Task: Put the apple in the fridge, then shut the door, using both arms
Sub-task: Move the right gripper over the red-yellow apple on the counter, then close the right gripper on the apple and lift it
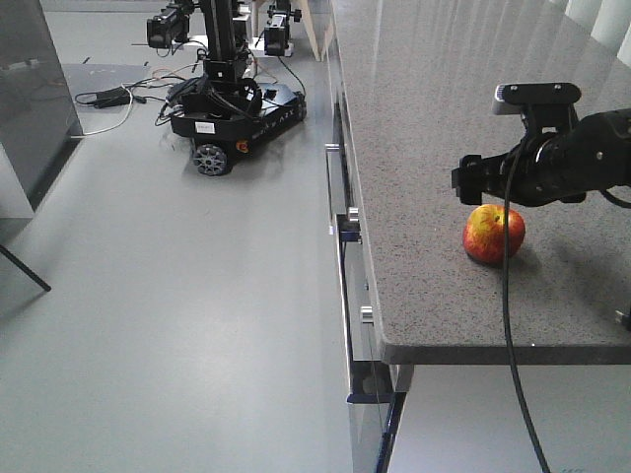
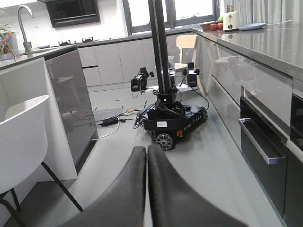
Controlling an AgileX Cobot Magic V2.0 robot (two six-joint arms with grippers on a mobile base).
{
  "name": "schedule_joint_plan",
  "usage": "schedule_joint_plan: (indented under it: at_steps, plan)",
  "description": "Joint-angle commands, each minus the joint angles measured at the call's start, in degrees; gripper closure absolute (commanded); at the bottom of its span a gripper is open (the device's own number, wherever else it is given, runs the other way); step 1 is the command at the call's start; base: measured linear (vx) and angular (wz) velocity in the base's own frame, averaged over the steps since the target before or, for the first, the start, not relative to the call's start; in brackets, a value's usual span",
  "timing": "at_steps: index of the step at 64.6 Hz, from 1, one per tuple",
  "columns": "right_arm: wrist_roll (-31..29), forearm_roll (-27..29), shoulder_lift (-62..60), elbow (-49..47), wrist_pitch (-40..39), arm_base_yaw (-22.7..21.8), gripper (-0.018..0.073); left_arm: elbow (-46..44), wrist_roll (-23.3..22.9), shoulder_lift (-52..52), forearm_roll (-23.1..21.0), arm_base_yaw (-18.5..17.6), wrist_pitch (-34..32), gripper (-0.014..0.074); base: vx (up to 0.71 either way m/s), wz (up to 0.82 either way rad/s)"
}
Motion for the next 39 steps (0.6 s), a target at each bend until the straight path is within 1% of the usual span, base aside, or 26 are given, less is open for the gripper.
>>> schedule_joint_plan:
  at_steps: [1,29,39]
  plan:
    - [-0.03,-0.94,-1.28,-1.87,-3.45,-0.21,-0.0105,1.6,-0.47,-0.91,-0.12,0.06,-3.96,0.0601,0.0,0.0]
    - [0.89,-1.09,4.5,-1.87,-2.29,-0.32,-0.0086,1.6,-0.47,-0.91,-0.12,0.06,-3.96,0.0601,0.0,0.0]
    - [0.89,-1.09,5.09,-1.8,-2.33,-0.32,-0.0064,1.6,-0.47,-0.91,-0.12,0.06,-3.96,0.0601,0.0,0.0]
